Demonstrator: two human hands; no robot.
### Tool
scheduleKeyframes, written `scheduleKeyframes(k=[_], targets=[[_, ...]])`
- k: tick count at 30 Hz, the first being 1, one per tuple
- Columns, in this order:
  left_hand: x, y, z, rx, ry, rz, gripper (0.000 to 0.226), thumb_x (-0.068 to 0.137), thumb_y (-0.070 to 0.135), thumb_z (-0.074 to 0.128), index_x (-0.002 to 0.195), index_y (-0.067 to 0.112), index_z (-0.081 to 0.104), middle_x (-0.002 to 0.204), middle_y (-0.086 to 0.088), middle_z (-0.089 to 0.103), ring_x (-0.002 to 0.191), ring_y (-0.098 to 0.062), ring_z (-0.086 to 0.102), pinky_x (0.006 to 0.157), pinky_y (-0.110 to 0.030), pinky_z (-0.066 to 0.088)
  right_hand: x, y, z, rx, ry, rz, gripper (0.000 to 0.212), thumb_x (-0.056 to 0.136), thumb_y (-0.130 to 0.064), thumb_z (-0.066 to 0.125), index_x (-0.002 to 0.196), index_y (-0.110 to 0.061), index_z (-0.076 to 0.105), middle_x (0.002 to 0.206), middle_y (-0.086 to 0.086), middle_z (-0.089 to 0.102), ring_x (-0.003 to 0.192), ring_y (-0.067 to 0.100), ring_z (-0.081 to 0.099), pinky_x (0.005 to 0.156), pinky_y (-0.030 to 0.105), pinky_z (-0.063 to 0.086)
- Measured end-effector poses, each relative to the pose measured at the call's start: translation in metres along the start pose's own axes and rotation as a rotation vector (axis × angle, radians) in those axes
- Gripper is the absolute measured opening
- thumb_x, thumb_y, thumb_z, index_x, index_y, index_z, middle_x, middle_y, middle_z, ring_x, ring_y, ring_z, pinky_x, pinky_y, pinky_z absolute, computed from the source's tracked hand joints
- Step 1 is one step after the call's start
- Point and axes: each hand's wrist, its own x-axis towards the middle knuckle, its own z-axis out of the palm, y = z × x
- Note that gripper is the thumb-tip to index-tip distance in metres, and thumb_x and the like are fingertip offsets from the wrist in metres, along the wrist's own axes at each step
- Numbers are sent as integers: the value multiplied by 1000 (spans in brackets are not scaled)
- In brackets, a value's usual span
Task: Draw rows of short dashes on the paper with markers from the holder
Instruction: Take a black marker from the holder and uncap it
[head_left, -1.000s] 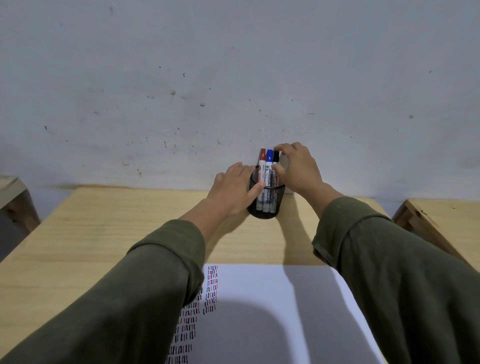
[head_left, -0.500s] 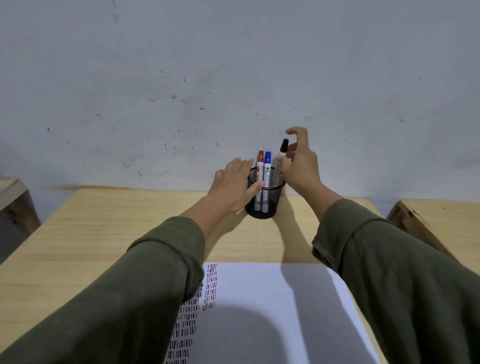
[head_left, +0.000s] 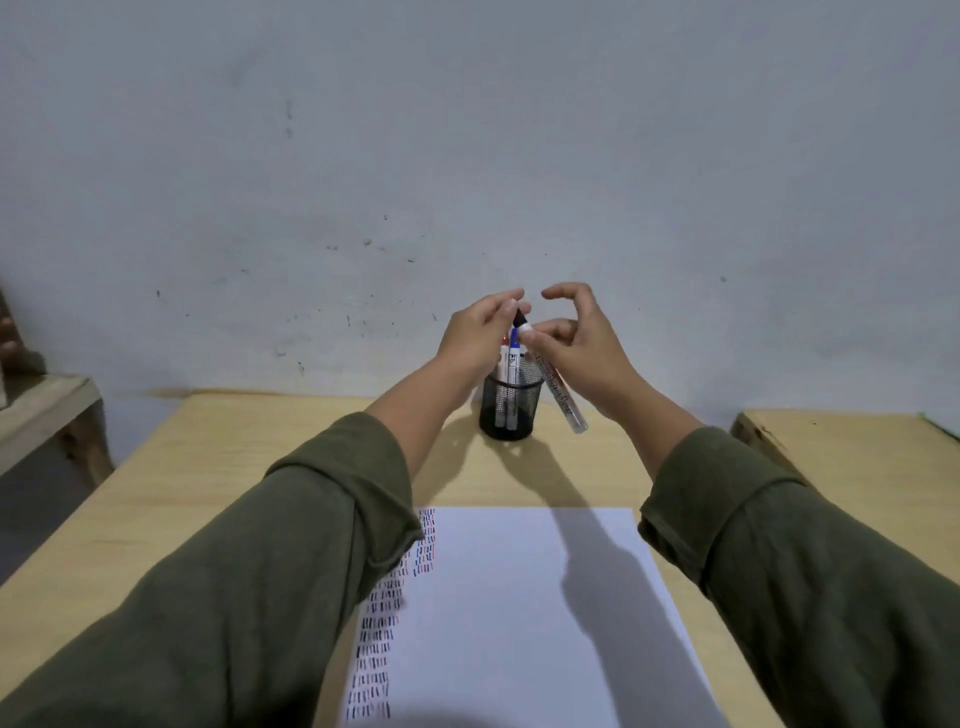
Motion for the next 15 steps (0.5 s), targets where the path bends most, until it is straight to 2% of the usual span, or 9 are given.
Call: scheduleKeyframes(k=[3, 5, 7, 9, 10, 13, 15], targets=[[-25, 4, -1, -117, -3, -41, 30, 98, 19, 44, 123, 15, 59, 121, -1, 65, 82, 2, 57, 55, -8, 47, -28, -12, 1, 58, -64, 10, 38, 86, -14, 66, 115, -20, 43, 89, 21, 72, 80, 20, 68, 78, 30, 52], [-39, 6, -4, -206, 38, -64, 29, 96, 18, 48, 121, 11, 60, 111, -1, 65, 81, 4, 57, 53, -3, 46, -44, -22, -2, 67, -112, 40, 36, 87, -17, 65, 117, -19, 45, 80, 14, 71, 70, 13, 67, 65, 19, 51], [-50, 8, -9, -298, 134, -106, 27, 94, 21, 53, 116, 10, 63, 101, 3, 65, 78, 4, 58, 72, -10, 47, -59, -31, -7, 58, -172, 83, 36, 86, -20, 66, 117, -20, 49, 78, 8, 71, 65, 13, 66, 60, 18, 50], [-58, 8, -15, -368, 249, -174, 15, 90, 25, 60, 96, 13, 67, 86, 9, 66, 75, 2, 59, 93, -23, 42, -72, -36, -13, 121, -212, 128, 34, 86, -22, 66, 116, -21, 52, 83, 8, 72, 65, 15, 65, 61, 21, 50], [-61, 9, -17, -379, 303, -200, 13, 87, 29, 63, 88, 16, 66, 81, 10, 65, 76, 0, 61, 99, -28, 42, -78, -38, -14, 202, -214, 144, 32, 86, -21, 65, 116, -21, 54, 84, 8, 71, 64, 15, 64, 62, 22, 51], [-73, 10, -16, -373, 394, -240, 26, 77, 42, 71, 81, 18, 63, 88, 3, 69, 91, -10, 63, 105, -38, 41, -90, -41, -14, 473, -141, 149, 24, 88, -17, 61, 112, -19, 57, 80, 6, 69, 63, 15, 62, 64, 22, 51], [-83, 14, -11, -357, 375, -237, 31, 73, 47, 73, 78, 19, 63, 96, -1, 72, 94, -12, 64, 98, -38, 48, -96, -43, -9, 575, -77, 138, 18, 89, -18, 60, 106, -20, 59, 77, 3, 69, 63, 12, 65, 64, 21, 52]])
